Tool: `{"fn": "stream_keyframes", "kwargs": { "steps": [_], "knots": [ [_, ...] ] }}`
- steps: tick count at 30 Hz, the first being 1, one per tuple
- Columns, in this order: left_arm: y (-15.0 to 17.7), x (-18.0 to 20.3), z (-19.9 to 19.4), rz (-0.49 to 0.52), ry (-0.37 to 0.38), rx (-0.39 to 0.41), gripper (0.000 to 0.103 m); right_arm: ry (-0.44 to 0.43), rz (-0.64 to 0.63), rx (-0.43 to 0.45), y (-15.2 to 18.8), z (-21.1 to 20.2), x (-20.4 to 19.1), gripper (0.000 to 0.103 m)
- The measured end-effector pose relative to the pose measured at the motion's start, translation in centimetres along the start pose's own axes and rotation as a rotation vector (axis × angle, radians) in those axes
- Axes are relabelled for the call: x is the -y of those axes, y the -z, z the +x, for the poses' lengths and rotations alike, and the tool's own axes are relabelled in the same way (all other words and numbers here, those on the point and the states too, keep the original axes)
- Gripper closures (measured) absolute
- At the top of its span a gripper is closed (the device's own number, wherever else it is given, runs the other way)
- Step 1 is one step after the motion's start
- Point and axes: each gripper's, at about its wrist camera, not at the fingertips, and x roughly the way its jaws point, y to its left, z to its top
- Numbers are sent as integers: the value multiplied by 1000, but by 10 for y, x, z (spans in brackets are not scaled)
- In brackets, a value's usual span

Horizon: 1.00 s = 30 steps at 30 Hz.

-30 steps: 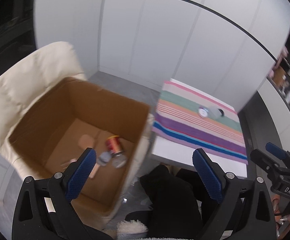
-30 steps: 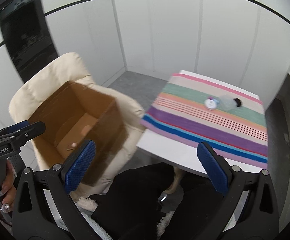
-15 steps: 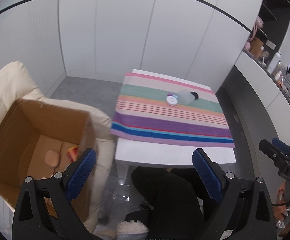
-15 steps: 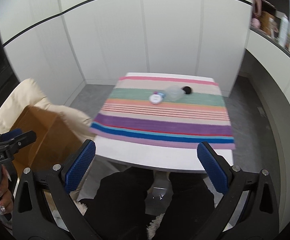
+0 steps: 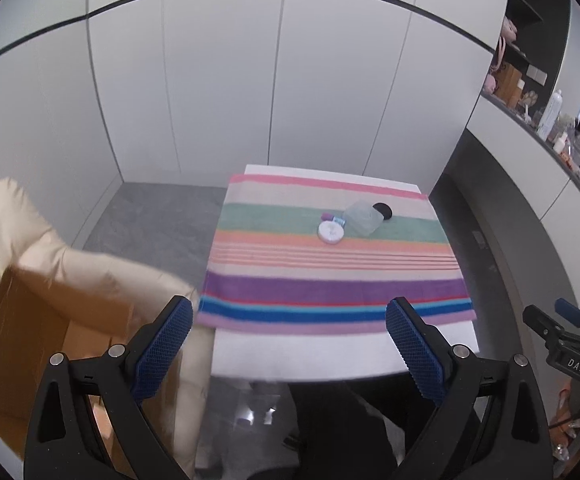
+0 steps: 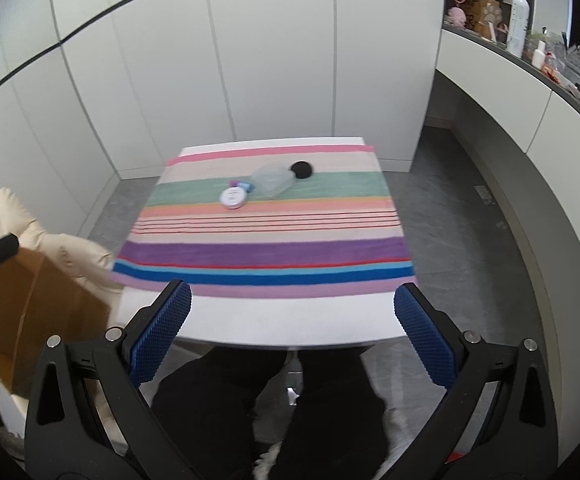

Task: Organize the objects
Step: 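Grasp the white round compact with the left tool while the right tool grasps the clear case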

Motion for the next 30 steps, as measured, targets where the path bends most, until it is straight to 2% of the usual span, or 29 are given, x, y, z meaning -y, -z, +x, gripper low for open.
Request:
{"fn": "stream_keyframes", "kwargs": {
  "steps": [3,6,10,13,15,19,21,23,25,30],
  "knots": [
    [-16,21,35,44,-16,-31,5,14,-1,-14,-14,22,11,0],
    [-30,45,76,117,-57,-66,5,-61,27,-75,-31,59,25,0],
    [-40,69,132,177,-68,-138,5,-64,35,-113,-47,108,41,0],
    [-48,79,184,171,-57,-230,5,-52,19,-118,-58,148,47,0],
    [-51,80,210,152,-59,-254,5,-63,3,-115,-66,176,47,0],
    [-56,85,272,140,-80,-280,6,-9,-139,-126,-82,242,32,0],
    [-55,87,305,121,-38,-278,6,-34,-203,-120,-89,272,23,0],
    [-52,91,327,117,-27,-275,6,-82,-268,-105,-97,298,10,0],
    [-50,93,344,122,-27,-283,6,-114,-369,-94,-107,325,-9,1],
    [-46,92,380,73,-43,-281,6,-143,-487,-92,-122,376,-39,1]
  ]
}}
